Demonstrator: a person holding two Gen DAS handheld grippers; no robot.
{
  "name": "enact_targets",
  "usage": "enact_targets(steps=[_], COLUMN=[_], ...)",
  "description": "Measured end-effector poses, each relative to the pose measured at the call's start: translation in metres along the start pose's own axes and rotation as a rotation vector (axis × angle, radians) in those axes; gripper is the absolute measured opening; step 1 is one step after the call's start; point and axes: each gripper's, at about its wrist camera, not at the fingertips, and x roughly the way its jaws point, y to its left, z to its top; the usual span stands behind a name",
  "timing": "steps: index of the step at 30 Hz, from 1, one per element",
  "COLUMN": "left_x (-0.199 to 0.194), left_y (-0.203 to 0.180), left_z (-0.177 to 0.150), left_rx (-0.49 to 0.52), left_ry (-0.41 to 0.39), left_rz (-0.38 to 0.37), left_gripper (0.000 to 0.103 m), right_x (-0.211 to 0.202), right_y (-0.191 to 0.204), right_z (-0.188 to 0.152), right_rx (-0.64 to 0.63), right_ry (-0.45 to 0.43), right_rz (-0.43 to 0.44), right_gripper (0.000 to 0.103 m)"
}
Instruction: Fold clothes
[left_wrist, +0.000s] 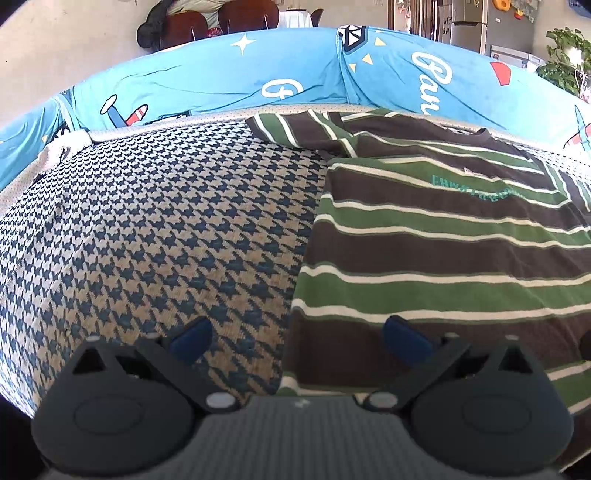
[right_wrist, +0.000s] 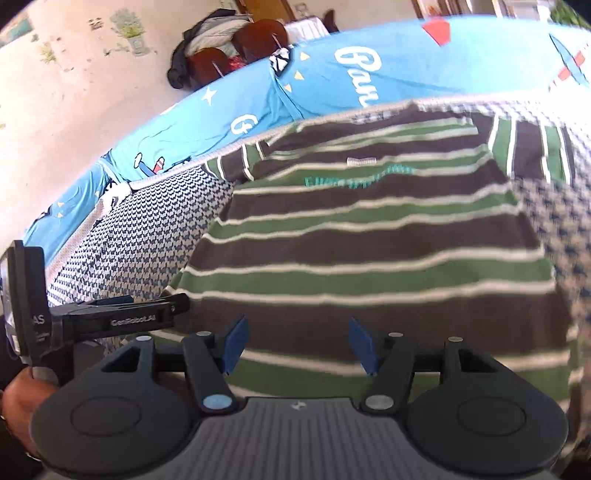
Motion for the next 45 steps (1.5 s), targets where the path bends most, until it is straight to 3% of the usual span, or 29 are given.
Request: enact_targets(steps=[7,16,24,34,39,45], left_x=[-0.01,-0.017,-0.03,-0.051,-0.042,-0.032], left_y=[-0.009,-0.032,-0.069,-0.114,-0.122,-0.133], left_z=[0.005,-0.001,-0.005,0.017,0.028,0.042], left_rx=[0.008,-0.012,0.017,0.02,0.012,0.003], left_ry=[-0.02,0.012,0.037,-0.002,-0.008,-0.016], left_rz=[-0.087,-0.161,-0.246,-0.344,-0.339,-0.333], left_gripper=[0.103,0.103,0.103,0.103,0.103,0.103], right_x=[0.0,0.009,0.009,0.015,0.022,0.035], right_y=[-0.008,-0.027,-0.031,-0.062,-0.076,-0.088], right_z=[0.025,0.048,0.065,0.094,0.103,0.106], right_rx=[-0.083,-0.019,-0.047,0.067,0.09,0.16], right_ry=[-0.021,-0.002,-0.015,0.008,0.034,0.099], right_rz=[-0.032,-0.04,-0.034,-0.099,-0.116,-0.077], right_gripper=[0.074,0.081,0.087,0.088,0.088,0.088])
